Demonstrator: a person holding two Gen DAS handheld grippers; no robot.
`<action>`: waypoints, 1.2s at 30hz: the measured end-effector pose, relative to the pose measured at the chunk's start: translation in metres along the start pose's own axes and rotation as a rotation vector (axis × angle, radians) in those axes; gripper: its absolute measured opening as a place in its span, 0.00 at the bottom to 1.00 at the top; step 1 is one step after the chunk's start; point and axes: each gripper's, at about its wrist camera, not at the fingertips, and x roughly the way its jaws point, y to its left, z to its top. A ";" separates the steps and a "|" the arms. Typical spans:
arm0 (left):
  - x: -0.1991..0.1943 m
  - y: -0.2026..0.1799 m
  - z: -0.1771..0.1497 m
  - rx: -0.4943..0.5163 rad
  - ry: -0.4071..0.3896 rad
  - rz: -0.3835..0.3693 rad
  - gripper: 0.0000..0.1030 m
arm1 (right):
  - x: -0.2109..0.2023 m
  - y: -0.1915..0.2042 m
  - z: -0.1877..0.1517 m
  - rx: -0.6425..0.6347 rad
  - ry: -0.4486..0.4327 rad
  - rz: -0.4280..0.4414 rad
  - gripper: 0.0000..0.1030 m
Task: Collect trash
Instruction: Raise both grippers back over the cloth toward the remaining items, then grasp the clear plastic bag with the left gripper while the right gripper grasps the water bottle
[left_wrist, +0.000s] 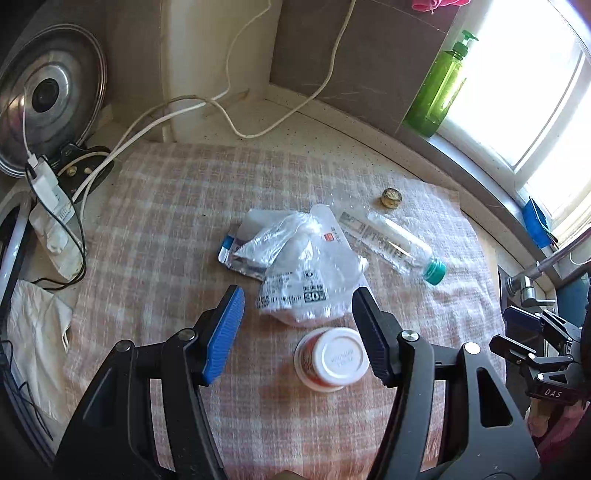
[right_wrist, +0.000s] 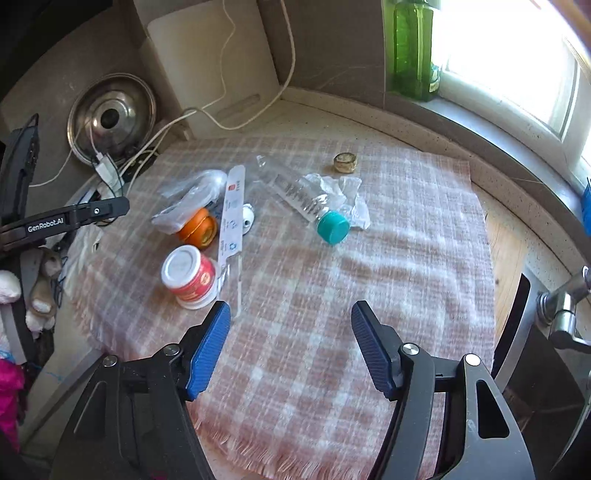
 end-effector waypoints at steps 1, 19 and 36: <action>0.006 -0.001 0.006 0.001 0.011 0.000 0.61 | 0.002 -0.003 0.006 0.003 -0.005 -0.002 0.66; 0.102 -0.002 0.051 -0.002 0.188 0.066 0.61 | 0.079 -0.019 0.089 -0.079 0.072 -0.014 0.66; 0.129 0.011 0.052 -0.057 0.206 0.049 0.46 | 0.148 0.008 0.109 -0.221 0.193 -0.028 0.66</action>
